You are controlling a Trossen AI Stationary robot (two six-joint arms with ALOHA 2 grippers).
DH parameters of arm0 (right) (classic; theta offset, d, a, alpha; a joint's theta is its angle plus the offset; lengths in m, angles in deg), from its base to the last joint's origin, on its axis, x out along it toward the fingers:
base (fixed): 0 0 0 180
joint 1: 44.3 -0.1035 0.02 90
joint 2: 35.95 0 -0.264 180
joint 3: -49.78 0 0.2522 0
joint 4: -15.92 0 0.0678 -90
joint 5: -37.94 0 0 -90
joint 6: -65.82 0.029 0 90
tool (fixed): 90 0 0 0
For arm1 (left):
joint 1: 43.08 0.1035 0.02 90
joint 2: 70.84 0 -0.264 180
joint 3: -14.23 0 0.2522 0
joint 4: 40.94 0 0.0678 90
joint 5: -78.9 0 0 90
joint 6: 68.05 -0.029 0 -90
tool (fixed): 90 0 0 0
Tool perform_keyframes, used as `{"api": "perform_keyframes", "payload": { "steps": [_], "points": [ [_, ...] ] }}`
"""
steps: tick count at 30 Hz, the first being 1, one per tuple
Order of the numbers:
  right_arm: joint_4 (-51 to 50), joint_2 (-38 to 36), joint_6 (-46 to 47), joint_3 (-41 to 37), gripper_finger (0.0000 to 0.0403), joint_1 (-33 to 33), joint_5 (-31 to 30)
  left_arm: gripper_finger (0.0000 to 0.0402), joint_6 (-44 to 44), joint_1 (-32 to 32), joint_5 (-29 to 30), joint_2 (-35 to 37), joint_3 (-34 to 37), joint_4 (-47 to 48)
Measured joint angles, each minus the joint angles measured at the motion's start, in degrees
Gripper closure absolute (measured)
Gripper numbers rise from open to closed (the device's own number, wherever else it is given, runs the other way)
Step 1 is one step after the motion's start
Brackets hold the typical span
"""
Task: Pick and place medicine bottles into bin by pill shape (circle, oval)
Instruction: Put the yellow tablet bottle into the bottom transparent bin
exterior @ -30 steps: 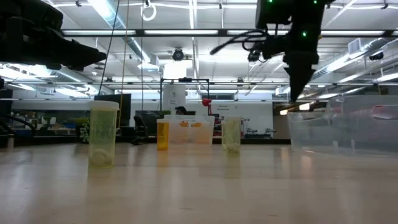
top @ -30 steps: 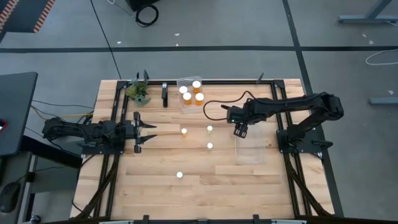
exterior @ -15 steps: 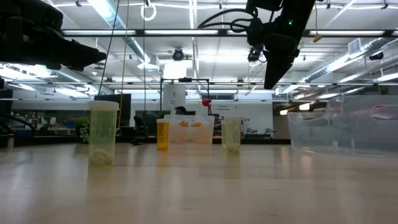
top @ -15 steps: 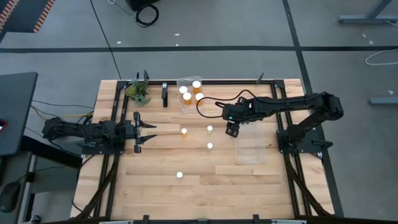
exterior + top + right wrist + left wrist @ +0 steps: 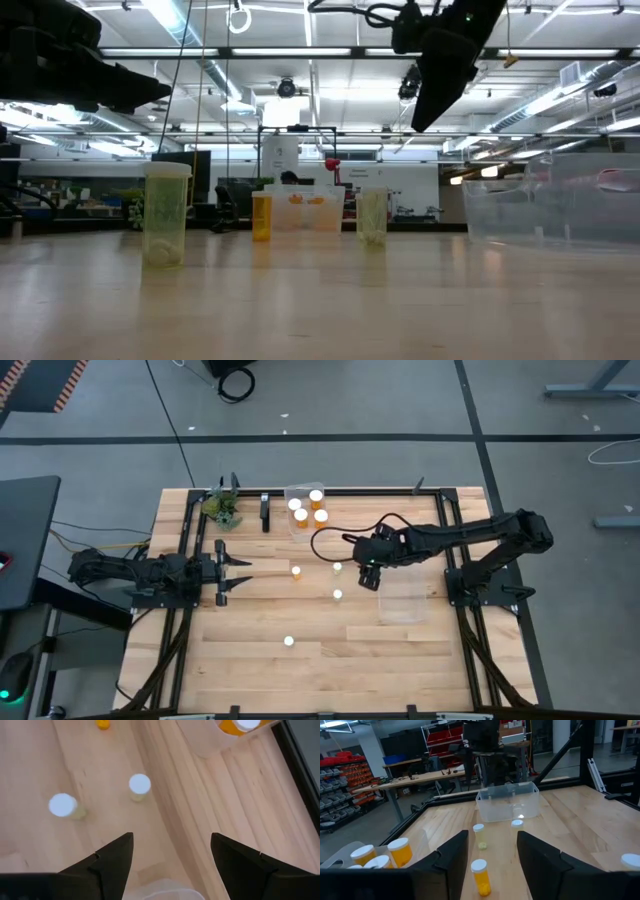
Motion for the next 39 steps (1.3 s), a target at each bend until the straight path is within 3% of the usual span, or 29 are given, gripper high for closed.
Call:
{"api": "perform_keyframes", "payload": {
  "steps": [14, 22, 32, 39],
  "points": [
    [4.4, 0.7, 1.7, 0.0, 0.0130, -3.4, 0.0, 0.0225, 0.0, 0.0, 0.0, 0.0, 0.0, 0.0],
    [7.0, 4.9, 1.1, 0.0, 0.0130, -4.8, 2.6, 0.0221, 0.0, 0.0, 0.0, -0.1, 0.0, -0.2],
    [11.1, 9.9, 1.1, 0.0, 0.0130, -4.8, 10.3, 0.0221, 0.0, 0.0, 0.0, -0.5, 0.0, 0.0],
    [10.8, 10.2, 1.1, 2.4, 0.0130, -4.8, 10.5, 0.0225, 0.0, 0.0, 0.0, -0.5, 0.0, 0.0]
  ]
}}
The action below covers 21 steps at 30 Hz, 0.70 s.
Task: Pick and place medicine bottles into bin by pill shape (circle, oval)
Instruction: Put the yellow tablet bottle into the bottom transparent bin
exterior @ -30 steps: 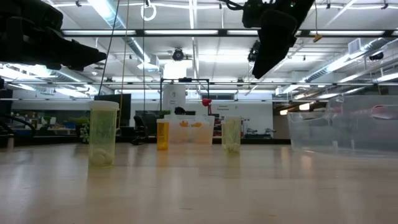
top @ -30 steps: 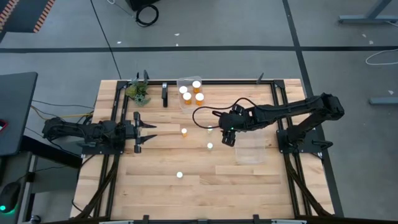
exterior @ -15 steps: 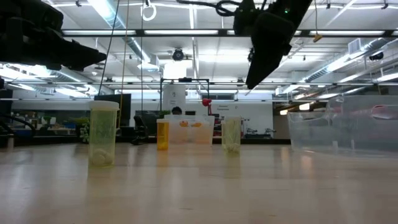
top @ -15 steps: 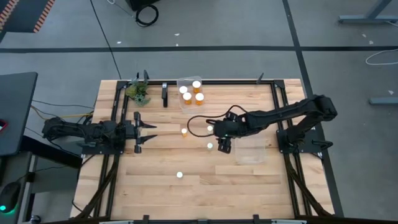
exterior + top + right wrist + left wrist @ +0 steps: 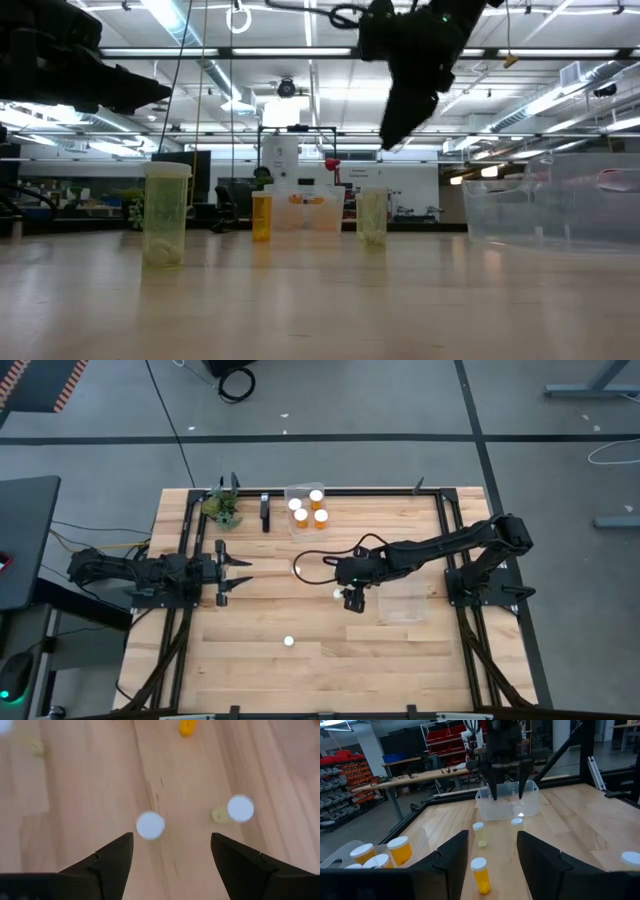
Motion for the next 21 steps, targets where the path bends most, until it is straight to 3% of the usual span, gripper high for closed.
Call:
{"api": "perform_keyframes", "payload": {
  "steps": [7, 21],
  "points": [
    [-0.7, 2.7, -1.8, 6.3, 0.0130, -1.1, -0.4, 0.0221, 0.0, 0.0, 0.0, 0.0, 0.0, 0.0],
    [-9.1, 16.0, -9.0, 24.6, 0.0130, -2.6, -0.4, 0.0221, 0.0, 0.0, 0.0, -0.6, 0.0, 0.0]
  ]
}}
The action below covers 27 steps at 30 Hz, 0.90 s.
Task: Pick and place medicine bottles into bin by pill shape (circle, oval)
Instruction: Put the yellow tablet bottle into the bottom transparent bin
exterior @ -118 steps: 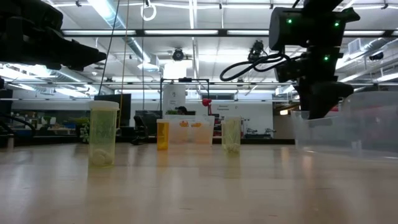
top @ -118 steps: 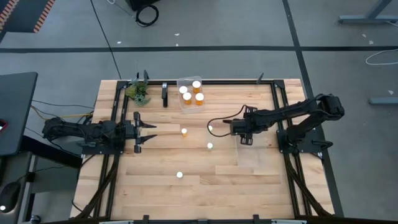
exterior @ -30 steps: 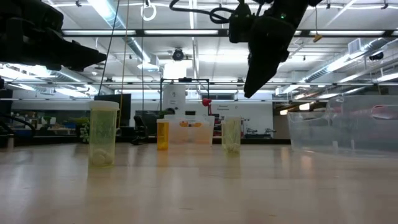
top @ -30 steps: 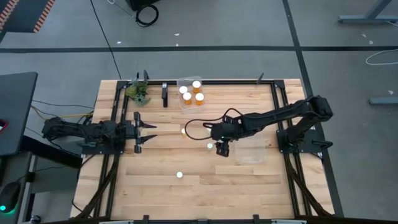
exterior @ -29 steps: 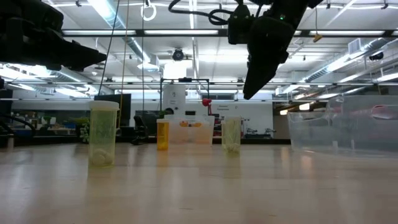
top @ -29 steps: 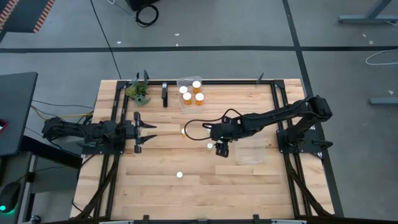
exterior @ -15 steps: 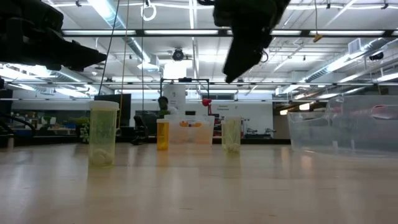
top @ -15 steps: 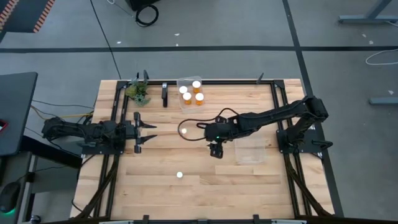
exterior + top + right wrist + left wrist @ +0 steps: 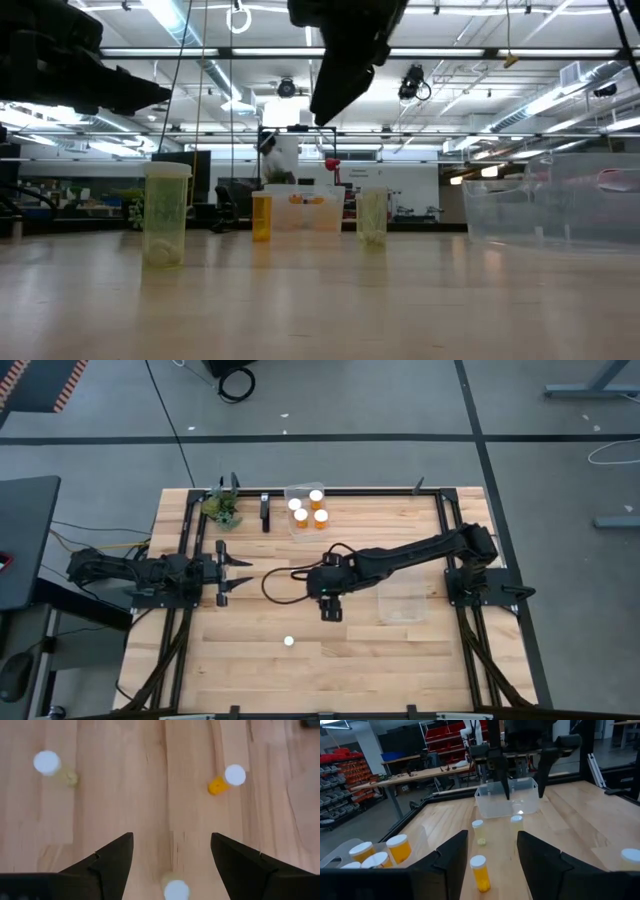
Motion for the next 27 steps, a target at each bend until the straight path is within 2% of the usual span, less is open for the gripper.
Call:
{"api": "perform_keyframes", "payload": {
  "steps": [9, 17, 27],
  "points": [
    [-0.2, 0.6, -2.0, 1.3, 0.0130, 0.0, 0.2, 0.0222, 0.0, 0.0, 0.0, 0.0, 0.0, 0.0],
    [0.1, 0.5, -3.4, -1.0, 0.0130, 0.0, 0.5, 0.0225, 0.0, 0.0, 0.0, 0.0, 0.0, 0.0],
    [2.2, 0.5, -5.6, -8.3, 0.0130, 0.3, 1.9, 0.0222, 0.0, 0.0, 0.0, 0.0, 0.0, 0.0]
  ]
}}
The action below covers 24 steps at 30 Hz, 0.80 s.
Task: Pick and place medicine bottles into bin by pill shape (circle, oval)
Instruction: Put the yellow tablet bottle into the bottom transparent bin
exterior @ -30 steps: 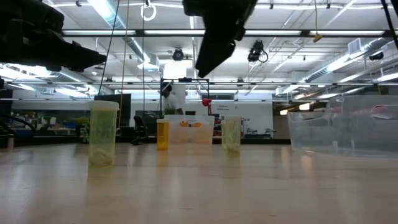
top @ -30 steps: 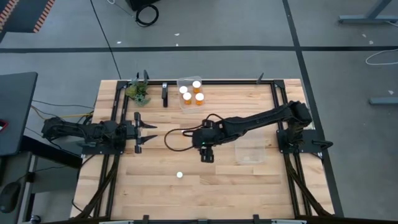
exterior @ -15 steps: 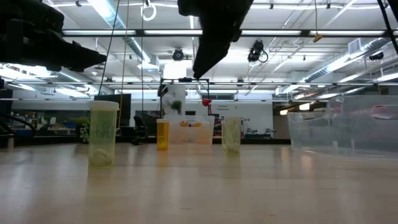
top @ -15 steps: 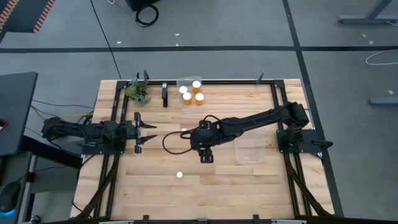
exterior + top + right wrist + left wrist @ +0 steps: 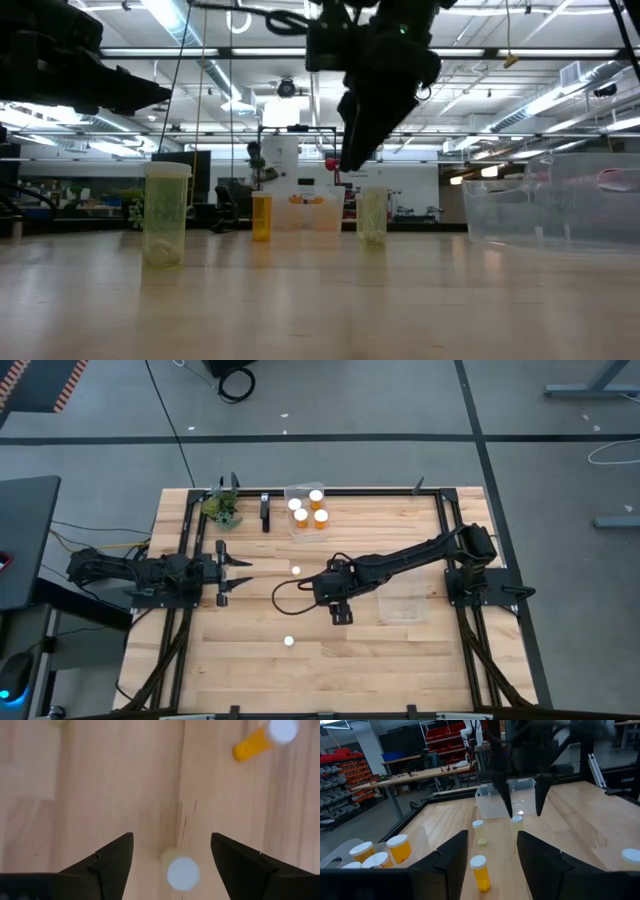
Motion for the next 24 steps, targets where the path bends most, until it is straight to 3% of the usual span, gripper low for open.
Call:
{"api": "perform_keyframes", "payload": {
  "steps": [17, 24],
  "points": [
    [3.3, 0.0, -0.1, -5.6, 0.0130, 1.3, 1.8, 0.0225, 0.0, 0.0, 0.0, 0.0, 0.0, 0.0],
    [3.5, 0.0, 0.0, -5.6, 0.0153, 1.3, 1.8, 0.0221, 0.0, 0.0, 0.0, 0.0, 0.0, 0.0]
  ]
}}
